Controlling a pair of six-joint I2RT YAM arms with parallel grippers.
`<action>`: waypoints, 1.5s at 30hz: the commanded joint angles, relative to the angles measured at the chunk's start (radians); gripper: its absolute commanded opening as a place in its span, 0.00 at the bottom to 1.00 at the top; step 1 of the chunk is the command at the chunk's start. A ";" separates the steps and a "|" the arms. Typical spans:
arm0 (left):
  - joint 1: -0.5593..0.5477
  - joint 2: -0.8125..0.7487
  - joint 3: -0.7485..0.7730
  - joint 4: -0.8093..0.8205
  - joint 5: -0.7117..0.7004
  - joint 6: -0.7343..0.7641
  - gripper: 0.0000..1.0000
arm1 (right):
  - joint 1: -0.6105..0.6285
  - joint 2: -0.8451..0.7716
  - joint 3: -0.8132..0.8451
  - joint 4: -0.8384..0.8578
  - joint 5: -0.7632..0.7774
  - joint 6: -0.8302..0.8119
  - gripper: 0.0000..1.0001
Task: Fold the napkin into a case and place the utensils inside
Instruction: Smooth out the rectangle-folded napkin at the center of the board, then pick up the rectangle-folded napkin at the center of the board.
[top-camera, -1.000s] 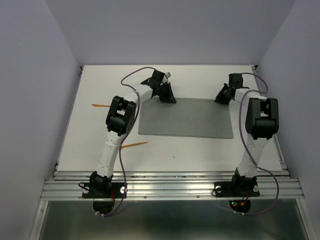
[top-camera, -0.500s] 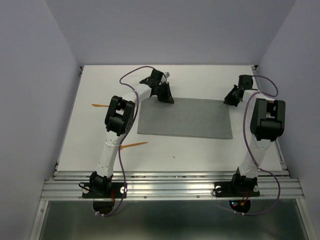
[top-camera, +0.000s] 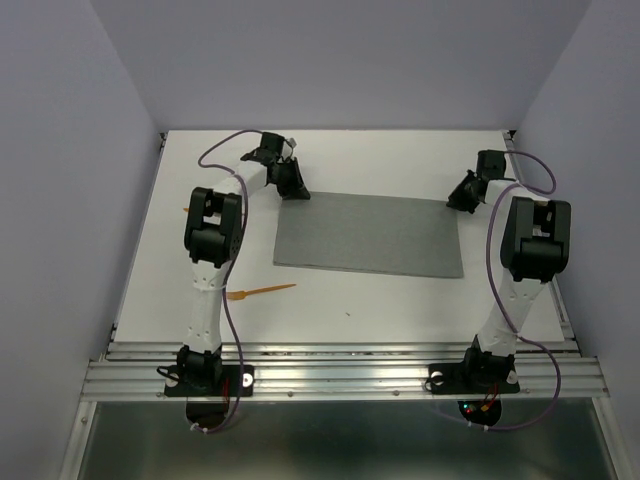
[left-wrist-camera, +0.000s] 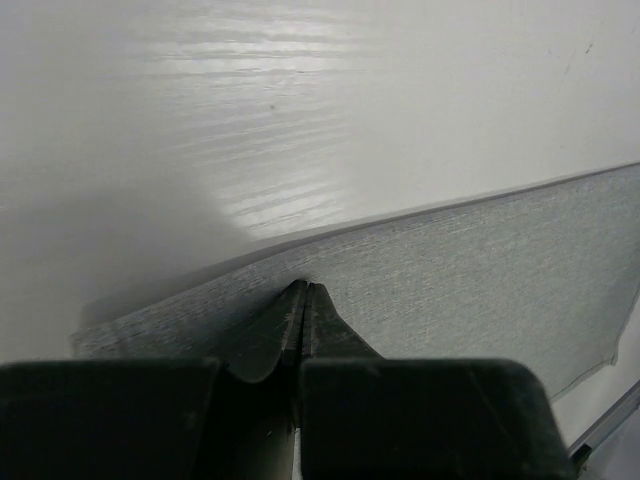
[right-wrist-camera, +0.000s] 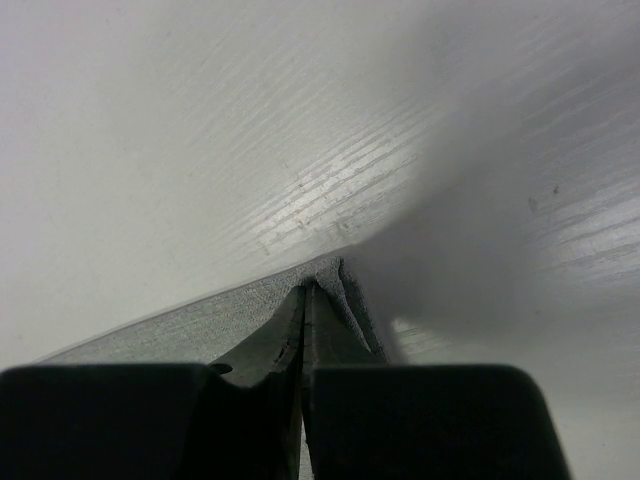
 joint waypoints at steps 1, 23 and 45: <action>0.046 -0.072 -0.049 -0.018 -0.053 0.037 0.07 | -0.016 0.014 -0.016 -0.021 0.030 -0.029 0.01; 0.093 -0.282 -0.224 -0.023 -0.083 0.057 0.08 | -0.016 -0.082 -0.009 -0.024 -0.093 -0.035 0.01; 0.044 -0.492 -0.663 0.059 -0.224 0.024 0.61 | 0.005 -0.548 -0.413 -0.074 -0.007 -0.051 0.37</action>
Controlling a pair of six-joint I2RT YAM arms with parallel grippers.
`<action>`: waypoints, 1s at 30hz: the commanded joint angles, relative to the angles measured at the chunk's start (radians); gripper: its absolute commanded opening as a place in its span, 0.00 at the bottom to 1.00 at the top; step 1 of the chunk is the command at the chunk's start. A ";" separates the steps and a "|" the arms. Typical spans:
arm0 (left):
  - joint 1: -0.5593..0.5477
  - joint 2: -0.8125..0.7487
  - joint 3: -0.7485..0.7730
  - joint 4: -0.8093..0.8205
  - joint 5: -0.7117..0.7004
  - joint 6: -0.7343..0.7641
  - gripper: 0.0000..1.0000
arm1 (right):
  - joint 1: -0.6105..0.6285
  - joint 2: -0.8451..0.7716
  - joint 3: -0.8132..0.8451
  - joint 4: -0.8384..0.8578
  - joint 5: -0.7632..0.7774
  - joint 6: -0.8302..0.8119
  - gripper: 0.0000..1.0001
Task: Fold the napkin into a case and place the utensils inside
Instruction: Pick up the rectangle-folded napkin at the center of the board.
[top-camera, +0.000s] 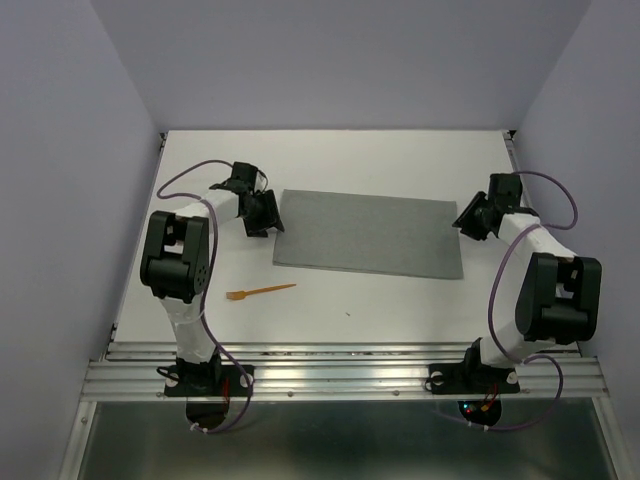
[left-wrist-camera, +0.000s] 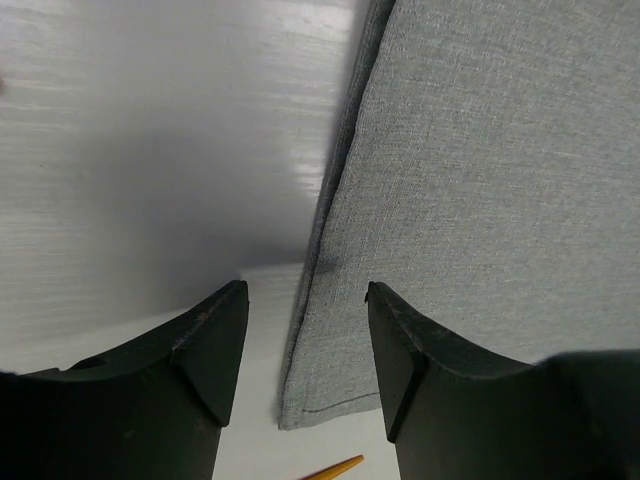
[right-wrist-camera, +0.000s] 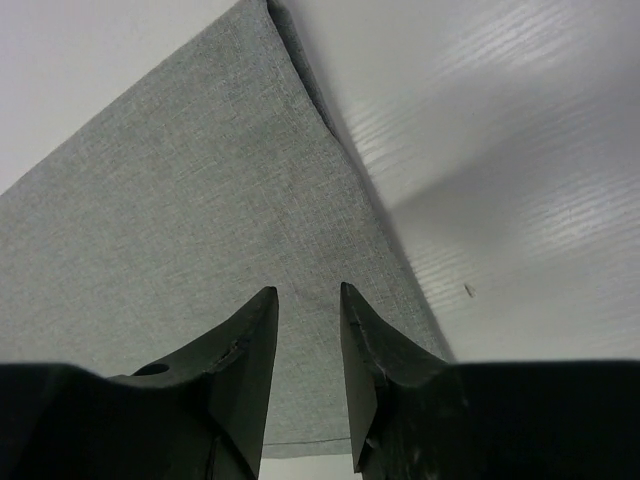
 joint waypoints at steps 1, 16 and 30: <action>-0.042 0.007 -0.006 0.031 -0.051 -0.001 0.60 | 0.003 -0.058 -0.014 -0.010 0.018 -0.025 0.37; -0.125 0.085 0.043 -0.026 -0.214 -0.030 0.29 | 0.003 -0.028 -0.032 -0.007 0.059 -0.028 0.45; -0.132 0.038 0.073 -0.056 -0.261 -0.033 0.00 | 0.003 0.095 -0.055 -0.007 0.080 -0.033 0.34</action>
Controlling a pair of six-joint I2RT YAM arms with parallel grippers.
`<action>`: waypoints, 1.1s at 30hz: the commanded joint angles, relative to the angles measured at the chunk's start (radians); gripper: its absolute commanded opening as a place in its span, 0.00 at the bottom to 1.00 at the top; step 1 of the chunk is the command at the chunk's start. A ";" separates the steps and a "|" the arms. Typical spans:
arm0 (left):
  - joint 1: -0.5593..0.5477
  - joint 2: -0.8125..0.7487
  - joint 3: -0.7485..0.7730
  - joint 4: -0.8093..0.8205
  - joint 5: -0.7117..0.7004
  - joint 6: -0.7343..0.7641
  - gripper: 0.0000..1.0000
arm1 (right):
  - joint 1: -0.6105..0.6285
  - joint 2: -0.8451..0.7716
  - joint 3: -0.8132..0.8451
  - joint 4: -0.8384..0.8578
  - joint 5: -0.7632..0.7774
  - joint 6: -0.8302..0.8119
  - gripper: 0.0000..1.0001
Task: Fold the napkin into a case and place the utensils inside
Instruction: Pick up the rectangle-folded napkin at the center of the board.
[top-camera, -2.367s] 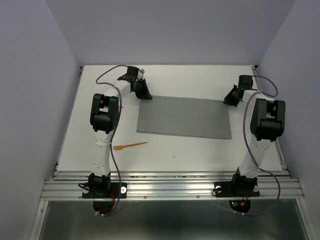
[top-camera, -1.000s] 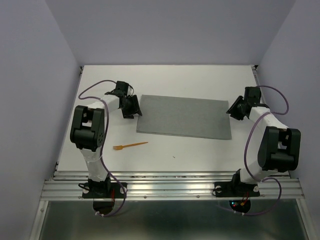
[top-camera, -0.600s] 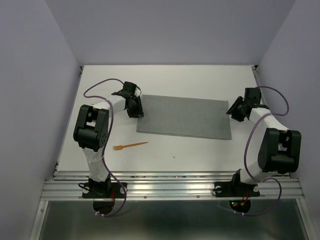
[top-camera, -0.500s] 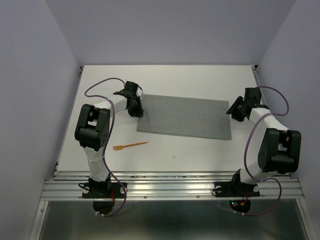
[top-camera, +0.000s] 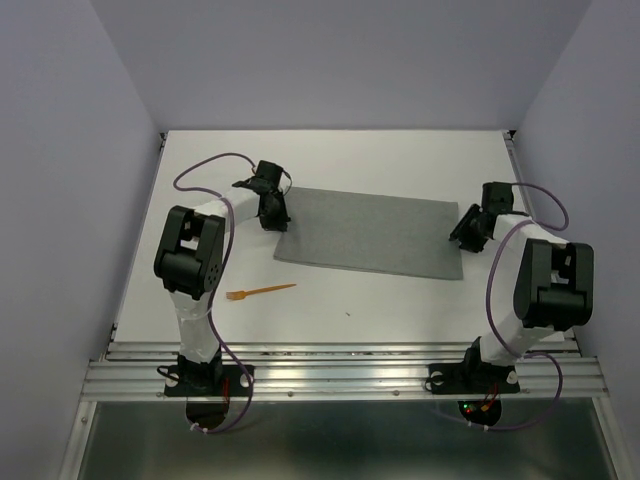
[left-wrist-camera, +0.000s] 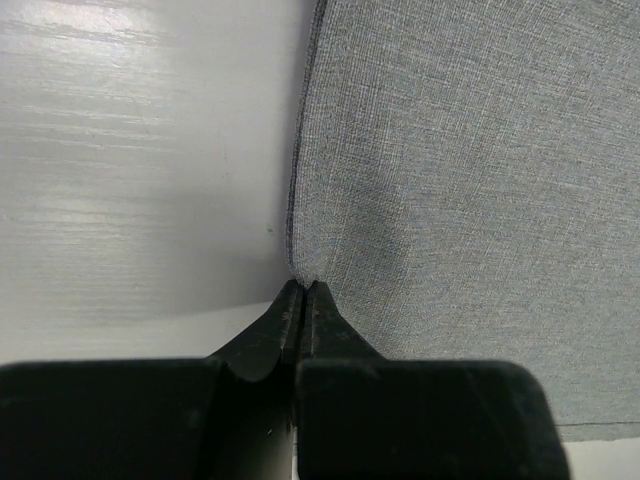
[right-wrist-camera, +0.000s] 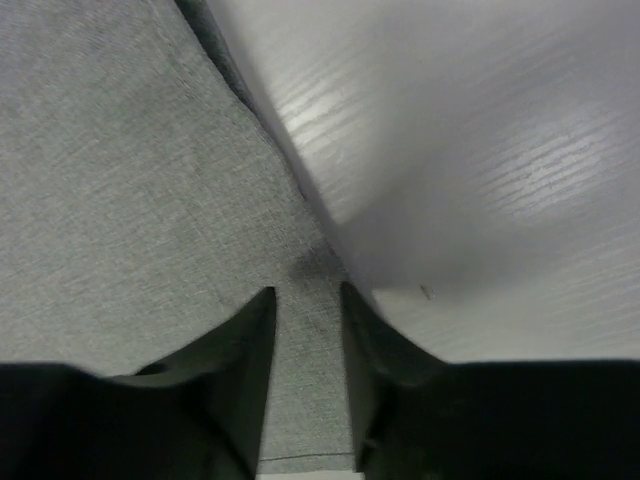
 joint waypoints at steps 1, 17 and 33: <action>-0.001 -0.043 0.006 -0.061 -0.059 0.004 0.00 | 0.003 0.022 -0.018 0.006 0.012 -0.016 0.30; 0.017 -0.127 0.017 -0.055 0.016 0.030 0.00 | 0.003 -0.105 -0.050 0.026 0.096 -0.002 0.31; 0.020 -0.166 0.023 -0.058 0.029 0.040 0.00 | 0.012 0.038 -0.053 0.032 0.053 -0.020 0.22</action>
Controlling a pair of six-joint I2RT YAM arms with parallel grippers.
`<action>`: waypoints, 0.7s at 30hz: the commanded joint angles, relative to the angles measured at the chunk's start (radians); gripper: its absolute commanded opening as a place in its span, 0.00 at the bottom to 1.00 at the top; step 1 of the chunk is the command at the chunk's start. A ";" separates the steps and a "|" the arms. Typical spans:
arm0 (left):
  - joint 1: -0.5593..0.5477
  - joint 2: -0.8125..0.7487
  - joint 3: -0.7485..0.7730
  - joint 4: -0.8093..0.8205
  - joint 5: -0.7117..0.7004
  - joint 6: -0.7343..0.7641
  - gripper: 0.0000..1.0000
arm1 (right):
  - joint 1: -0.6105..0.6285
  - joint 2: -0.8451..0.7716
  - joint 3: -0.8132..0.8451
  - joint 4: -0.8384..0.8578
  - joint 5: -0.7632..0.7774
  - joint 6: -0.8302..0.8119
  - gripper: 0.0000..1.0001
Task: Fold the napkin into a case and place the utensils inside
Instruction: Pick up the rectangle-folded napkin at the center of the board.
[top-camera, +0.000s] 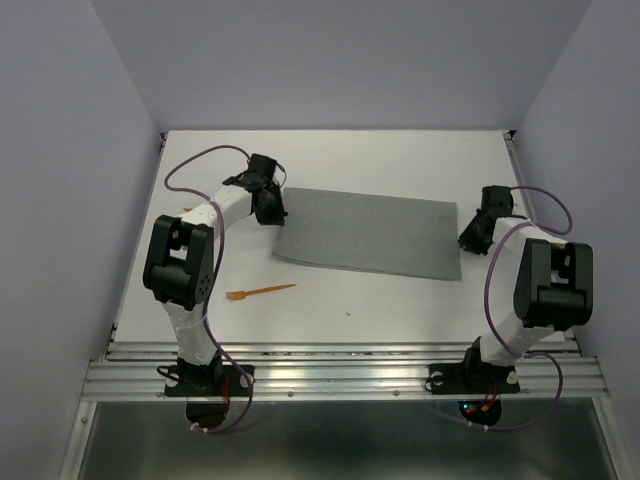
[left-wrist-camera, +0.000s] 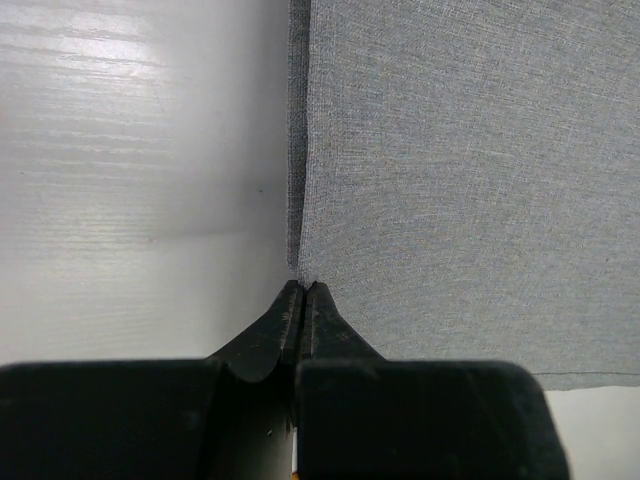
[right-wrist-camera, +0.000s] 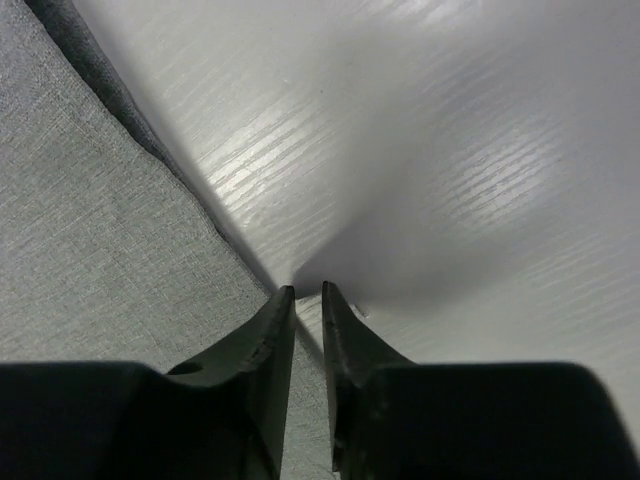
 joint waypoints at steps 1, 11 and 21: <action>0.008 -0.064 0.026 -0.010 0.002 0.020 0.00 | 0.011 0.026 -0.019 0.007 -0.069 -0.017 0.16; 0.054 -0.110 0.083 -0.060 0.001 0.087 0.00 | 0.146 0.005 -0.054 0.043 -0.155 0.050 0.08; 0.011 -0.162 0.154 -0.100 0.070 0.113 0.00 | 0.261 0.051 -0.043 0.106 -0.184 0.155 0.08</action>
